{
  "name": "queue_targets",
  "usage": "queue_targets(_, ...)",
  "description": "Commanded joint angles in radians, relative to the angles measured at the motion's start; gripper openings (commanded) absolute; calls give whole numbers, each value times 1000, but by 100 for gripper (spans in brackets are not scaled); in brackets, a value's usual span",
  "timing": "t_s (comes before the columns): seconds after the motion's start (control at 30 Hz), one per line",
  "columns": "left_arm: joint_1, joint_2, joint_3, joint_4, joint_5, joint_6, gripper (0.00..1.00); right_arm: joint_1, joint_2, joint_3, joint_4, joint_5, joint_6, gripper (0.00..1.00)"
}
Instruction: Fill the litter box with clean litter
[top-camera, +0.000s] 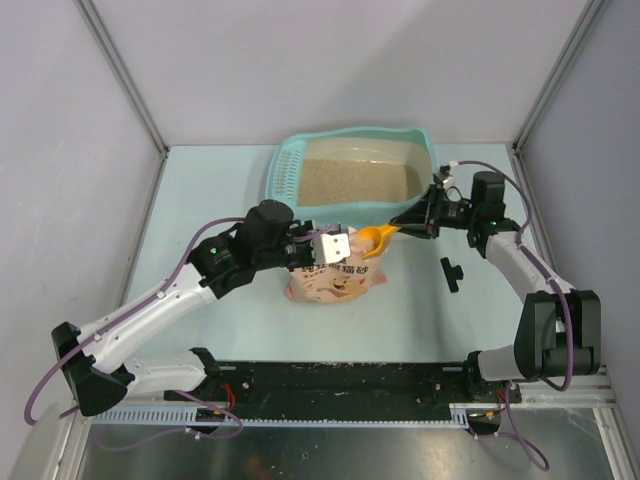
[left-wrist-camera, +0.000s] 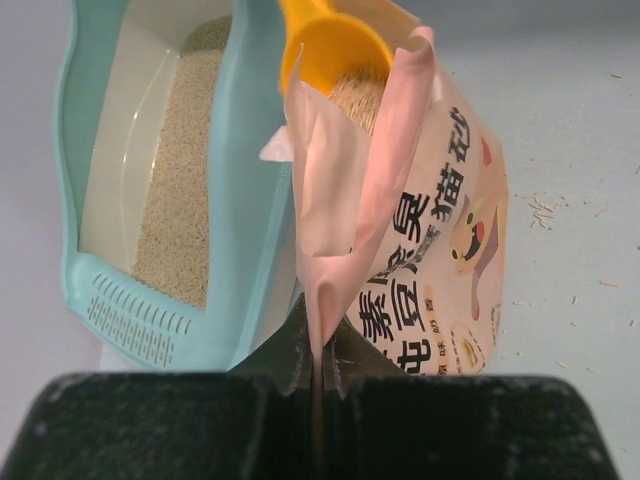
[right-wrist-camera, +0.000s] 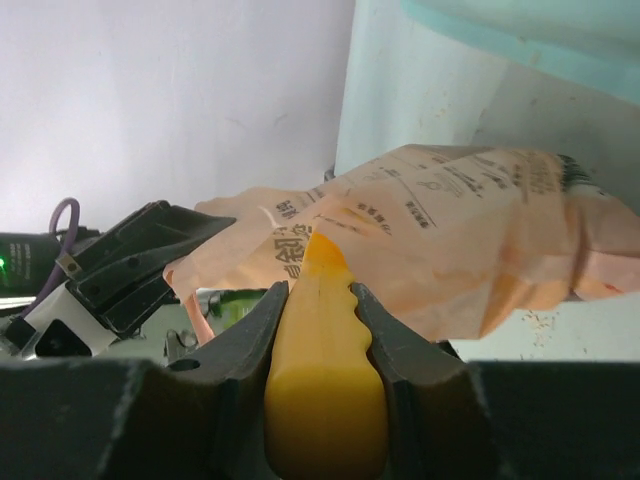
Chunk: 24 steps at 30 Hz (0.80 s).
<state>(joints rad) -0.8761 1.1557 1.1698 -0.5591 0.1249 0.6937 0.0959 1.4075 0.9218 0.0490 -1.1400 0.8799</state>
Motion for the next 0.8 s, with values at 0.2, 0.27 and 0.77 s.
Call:
queue_targets(0.2,-9,-68,54,191,-1,33,0,-60,-31,-18,7,-52,-5,0)
queue_targets(0.27,-8,-62,53,191,13,26,0,-88,-16,-18,-31,-62,-16,0)
queue_targets(0.77,-9,-47,79,191,-31,121,2,-194,-19,-18,166,-93,156,0)
